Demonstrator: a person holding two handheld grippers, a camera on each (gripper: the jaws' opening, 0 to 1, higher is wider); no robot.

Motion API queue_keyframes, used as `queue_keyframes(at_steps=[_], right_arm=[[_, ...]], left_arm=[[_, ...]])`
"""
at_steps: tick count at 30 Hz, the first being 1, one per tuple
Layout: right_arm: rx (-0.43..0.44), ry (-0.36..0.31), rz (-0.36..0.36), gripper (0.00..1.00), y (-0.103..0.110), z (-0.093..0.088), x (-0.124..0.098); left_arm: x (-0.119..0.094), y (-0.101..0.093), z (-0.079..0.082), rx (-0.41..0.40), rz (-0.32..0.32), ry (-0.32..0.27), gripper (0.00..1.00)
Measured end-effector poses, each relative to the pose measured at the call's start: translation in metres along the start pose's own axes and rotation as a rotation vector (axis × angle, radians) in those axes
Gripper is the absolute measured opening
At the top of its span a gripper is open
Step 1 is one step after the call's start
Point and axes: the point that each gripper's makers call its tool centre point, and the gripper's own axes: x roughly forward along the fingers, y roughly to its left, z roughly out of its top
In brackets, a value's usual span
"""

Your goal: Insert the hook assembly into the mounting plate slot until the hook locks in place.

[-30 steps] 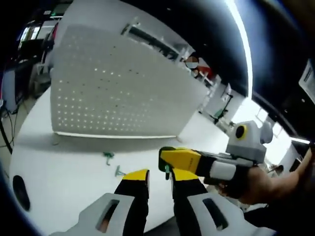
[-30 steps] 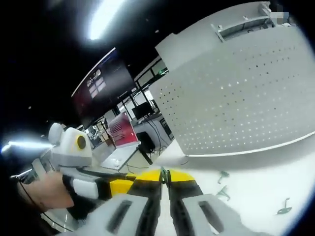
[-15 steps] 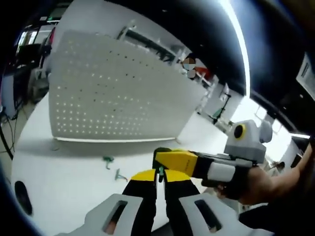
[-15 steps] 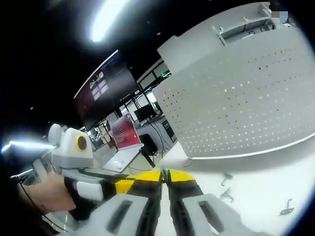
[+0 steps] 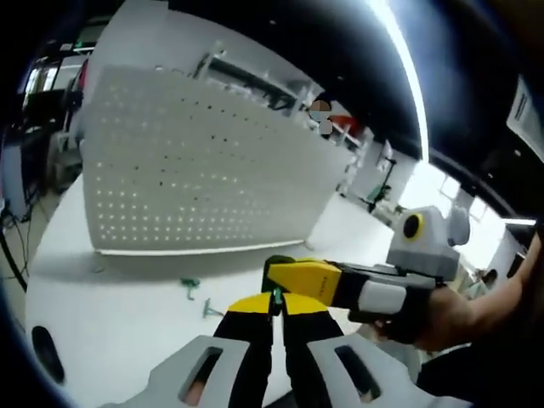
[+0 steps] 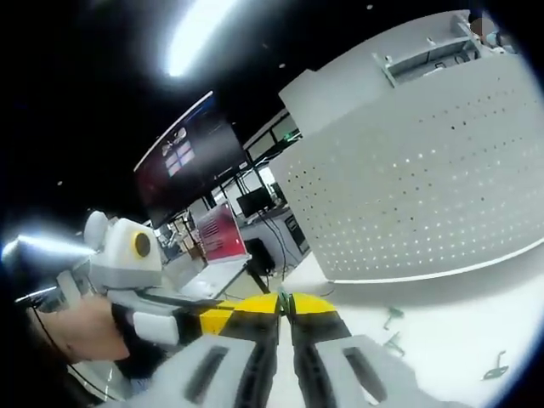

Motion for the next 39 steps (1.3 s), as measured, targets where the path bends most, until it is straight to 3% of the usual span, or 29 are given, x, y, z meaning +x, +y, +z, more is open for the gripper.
queue_keyframes(at_steps=[17, 26, 31, 34, 39], right_arm=[[0.039, 0.05, 0.037, 0.05, 0.003, -0.005, 0.0], [0.009, 0.073, 0.038, 0.08, 0.005, -0.004, -0.001], [-0.046, 0.064, 0.032, 0.09, 0.003, 0.007, -0.002], [-0.09, 0.119, 0.025, 0.09, -0.002, 0.002, 0.0], [-0.091, 0.171, 0.032, 0.06, -0.002, -0.007, 0.003]], left_arm=[[0.0, 0.001, -0.004, 0.033, 0.0, 0.011, 0.01], [-0.001, 0.005, -0.004, 0.103, 0.03, 0.035, 0.01], [-0.001, 0.009, -0.008, 0.191, 0.066, 0.081, 0.01], [-0.002, 0.007, -0.01, 0.208, 0.064, 0.086, 0.01], [-0.001, 0.005, -0.013, 0.283, 0.073, 0.115, 0.01]])
